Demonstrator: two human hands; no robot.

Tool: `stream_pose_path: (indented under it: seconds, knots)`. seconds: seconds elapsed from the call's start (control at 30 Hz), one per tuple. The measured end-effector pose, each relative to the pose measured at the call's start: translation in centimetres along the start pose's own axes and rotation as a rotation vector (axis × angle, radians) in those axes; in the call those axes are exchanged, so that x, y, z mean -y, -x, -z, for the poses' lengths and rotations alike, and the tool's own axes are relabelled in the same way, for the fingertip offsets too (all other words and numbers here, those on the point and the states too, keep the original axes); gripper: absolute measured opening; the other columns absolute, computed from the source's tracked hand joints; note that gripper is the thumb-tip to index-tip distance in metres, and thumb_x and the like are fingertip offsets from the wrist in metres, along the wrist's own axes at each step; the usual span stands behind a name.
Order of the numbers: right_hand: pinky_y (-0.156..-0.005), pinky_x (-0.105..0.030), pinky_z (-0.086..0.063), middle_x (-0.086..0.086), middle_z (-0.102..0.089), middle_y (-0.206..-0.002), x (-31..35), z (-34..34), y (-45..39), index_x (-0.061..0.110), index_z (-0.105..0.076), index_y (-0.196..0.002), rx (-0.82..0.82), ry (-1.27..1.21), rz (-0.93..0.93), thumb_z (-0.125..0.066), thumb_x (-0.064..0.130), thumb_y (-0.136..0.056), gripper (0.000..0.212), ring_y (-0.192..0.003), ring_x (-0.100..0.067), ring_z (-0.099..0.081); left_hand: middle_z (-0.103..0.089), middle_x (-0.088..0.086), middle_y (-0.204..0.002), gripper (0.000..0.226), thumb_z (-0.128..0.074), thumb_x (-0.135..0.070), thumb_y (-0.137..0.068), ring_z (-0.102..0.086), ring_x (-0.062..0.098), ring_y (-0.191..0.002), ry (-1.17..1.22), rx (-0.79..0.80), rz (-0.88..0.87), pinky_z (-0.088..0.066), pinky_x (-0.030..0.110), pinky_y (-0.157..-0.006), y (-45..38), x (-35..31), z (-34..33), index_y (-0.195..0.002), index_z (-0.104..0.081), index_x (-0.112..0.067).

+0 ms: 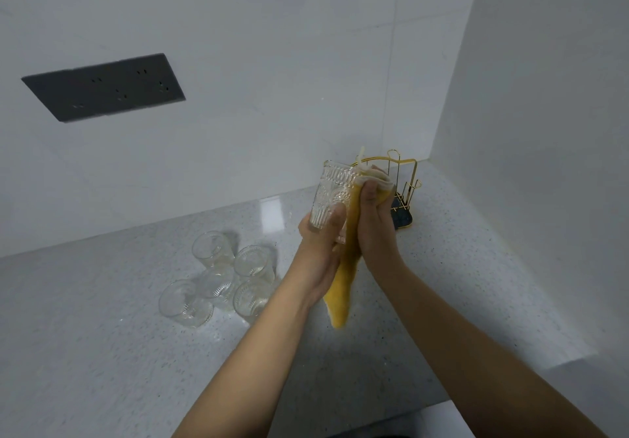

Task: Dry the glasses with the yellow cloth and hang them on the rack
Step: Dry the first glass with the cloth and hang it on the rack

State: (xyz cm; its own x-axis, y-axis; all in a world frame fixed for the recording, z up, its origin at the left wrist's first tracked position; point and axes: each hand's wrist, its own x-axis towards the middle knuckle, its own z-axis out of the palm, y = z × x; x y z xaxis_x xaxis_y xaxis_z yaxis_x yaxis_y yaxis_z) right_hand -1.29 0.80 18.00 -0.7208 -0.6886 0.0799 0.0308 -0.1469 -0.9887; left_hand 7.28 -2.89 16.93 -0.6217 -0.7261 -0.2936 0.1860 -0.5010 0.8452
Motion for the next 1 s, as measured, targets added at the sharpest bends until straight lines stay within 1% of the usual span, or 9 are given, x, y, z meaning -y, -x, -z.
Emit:
stream_pose_path:
  seconds: [0.1,0.2,0.3,0.43,0.57,0.67,0.77,0.9,1.0]
  knots:
    - [-0.074,-0.007,-0.041,0.011,-0.048,-0.112,0.3,-0.6,0.5,0.022,-0.023,-0.136,0.008,0.030,0.019,-0.035,0.036,-0.096,0.044,-0.099,-0.004,-0.052,-0.059,0.005,-0.121,0.065,-0.071,-0.030,-0.080,-0.064,0.017,-0.103,-0.071,-0.062,-0.168,-0.055,0.040,-0.091,0.2,0.4,-0.1,-0.131,-0.030,-0.026]
    - [-0.068,0.003,-0.040,0.028,-0.040,-0.106,0.4,-0.2,0.5,0.026,-0.015,-0.140,0.030,0.034,0.029,-0.043,0.034,-0.094,0.054,-0.090,0.018,-0.047,-0.065,0.005,-0.104,0.063,-0.066,-0.038,-0.075,-0.063,0.020,-0.085,0.024,0.026,-0.122,-0.056,0.036,-0.071,0.4,-0.2,0.2,-0.128,-0.040,-0.018]
    - [-0.067,-0.002,-0.043,0.018,-0.048,-0.107,0.5,0.4,0.0,0.026,-0.026,-0.136,0.035,0.063,0.015,-0.037,0.037,-0.096,0.043,-0.088,0.013,-0.050,-0.066,0.012,-0.108,0.067,-0.062,-0.040,-0.080,-0.069,0.023,-0.085,0.125,0.077,-0.022,-0.058,0.043,-0.079,0.4,-0.3,0.5,-0.134,-0.039,-0.006]
    - [-0.090,-0.028,-0.048,0.010,-0.056,-0.108,0.0,0.9,-0.4,0.022,-0.039,-0.132,0.007,0.047,-0.008,-0.028,0.047,-0.093,0.047,-0.095,-0.002,-0.056,-0.072,0.015,-0.100,0.050,-0.051,-0.050,-0.087,-0.068,0.029,-0.092,0.168,0.144,0.130,-0.051,0.046,-0.096,0.6,-1.3,0.5,-0.116,-0.061,-0.011]
    - [-0.074,-0.001,-0.042,0.008,-0.043,-0.123,0.0,0.4,0.4,0.027,-0.020,-0.140,0.072,0.071,0.028,-0.043,0.039,-0.093,0.054,-0.102,-0.001,-0.051,-0.065,0.011,-0.113,0.068,-0.067,-0.044,-0.083,-0.068,0.024,-0.094,0.027,0.032,0.048,-0.060,0.040,-0.077,0.5,-0.6,0.2,-0.136,-0.039,-0.012]
    - [-0.068,0.004,-0.040,0.011,-0.042,-0.121,0.4,-0.1,0.8,0.029,-0.016,-0.140,0.079,0.084,0.025,-0.052,0.034,-0.091,0.061,-0.101,0.001,-0.051,-0.063,0.007,-0.111,0.080,-0.069,-0.038,-0.073,-0.058,0.033,-0.100,0.022,0.019,-0.068,-0.051,0.052,-0.090,0.4,0.1,0.4,-0.140,-0.030,-0.019]
    - [-0.062,-0.004,-0.044,0.020,-0.047,-0.102,0.7,0.1,0.5,0.025,-0.023,-0.135,0.040,0.120,0.011,-0.045,0.040,-0.093,0.050,-0.087,0.008,-0.051,-0.066,0.009,-0.100,0.067,-0.065,-0.038,-0.077,-0.061,0.036,-0.093,0.068,0.071,-0.057,-0.049,0.055,-0.093,0.4,0.0,0.8,-0.132,-0.038,-0.009]
    - [-0.086,-0.035,-0.052,0.003,-0.064,-0.103,0.6,0.7,-0.5,0.019,-0.051,-0.122,-0.037,0.076,-0.052,-0.021,0.063,-0.086,0.064,-0.093,-0.011,-0.062,-0.070,0.017,-0.103,0.058,-0.059,-0.043,-0.082,-0.071,0.029,-0.085,0.207,0.152,0.076,-0.056,0.043,-0.084,0.5,-0.6,1.1,-0.128,-0.049,-0.008]
    - [-0.081,-0.023,-0.047,0.006,-0.057,-0.111,0.5,0.4,0.0,0.024,-0.040,-0.126,-0.029,0.046,-0.060,-0.022,0.054,-0.093,0.049,-0.099,-0.012,-0.058,-0.070,0.015,-0.101,0.059,-0.057,-0.052,-0.080,-0.070,0.027,-0.087,0.092,0.103,0.117,-0.054,0.043,-0.089,0.3,-1.3,0.9,-0.123,-0.056,-0.012]
